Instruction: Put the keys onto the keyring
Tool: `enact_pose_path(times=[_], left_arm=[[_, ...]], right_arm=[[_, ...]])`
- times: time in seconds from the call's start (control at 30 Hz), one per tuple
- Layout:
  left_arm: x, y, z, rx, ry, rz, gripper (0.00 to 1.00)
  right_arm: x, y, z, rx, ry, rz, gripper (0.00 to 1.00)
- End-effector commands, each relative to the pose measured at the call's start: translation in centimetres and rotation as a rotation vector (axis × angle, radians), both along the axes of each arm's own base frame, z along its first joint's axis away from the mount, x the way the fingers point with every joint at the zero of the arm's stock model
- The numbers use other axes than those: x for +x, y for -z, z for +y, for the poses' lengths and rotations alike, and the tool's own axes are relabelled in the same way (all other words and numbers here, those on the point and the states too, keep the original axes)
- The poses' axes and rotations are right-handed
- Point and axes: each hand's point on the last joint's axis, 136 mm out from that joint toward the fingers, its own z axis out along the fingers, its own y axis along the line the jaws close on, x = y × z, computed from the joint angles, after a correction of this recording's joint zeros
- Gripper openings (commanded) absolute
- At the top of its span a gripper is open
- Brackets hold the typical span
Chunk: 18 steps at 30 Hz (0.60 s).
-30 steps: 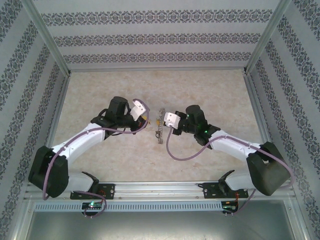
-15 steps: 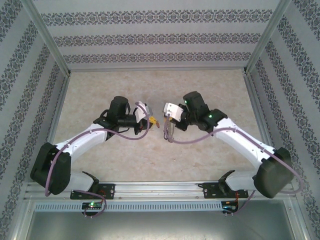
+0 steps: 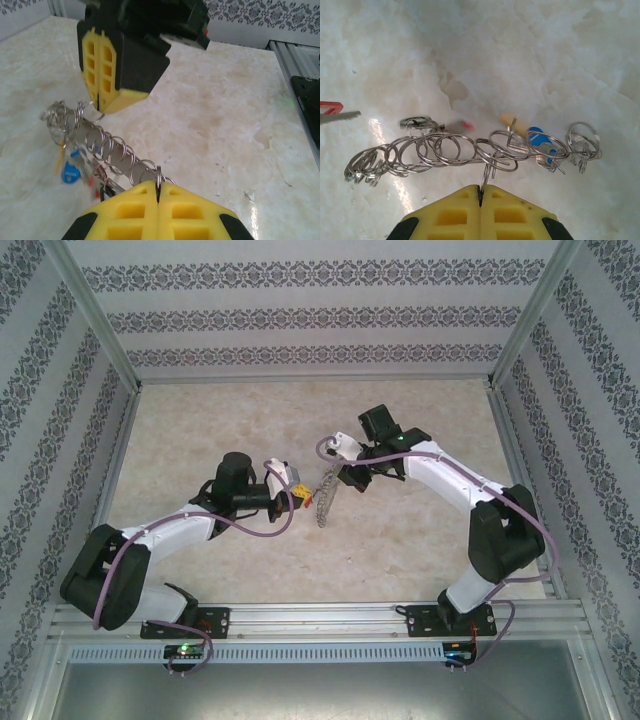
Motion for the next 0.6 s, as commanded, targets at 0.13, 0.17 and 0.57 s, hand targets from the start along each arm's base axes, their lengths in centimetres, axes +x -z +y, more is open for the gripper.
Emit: enact_pose_path(times=[0.13,0.17,0.57], left_arm=[[0.3,-0.7,-1.3,-0.027,0.059,-0.069,0.00],[0.4,-0.8,-1.3,-0.028,0.058,-0.073,0.00],[0.8,-2.9,-1.8,-0.025,0.100,-0.124,0.00]], right_arm=[[-0.1,-0.6,1.5,0.167,0.010,0.054,0.00],[-0.2,-1.1,1.8,0.184,-0.010,0.014,0.00],[-4.2,-1.1,3.6,0.015,-0.409,-0.421,0.00]])
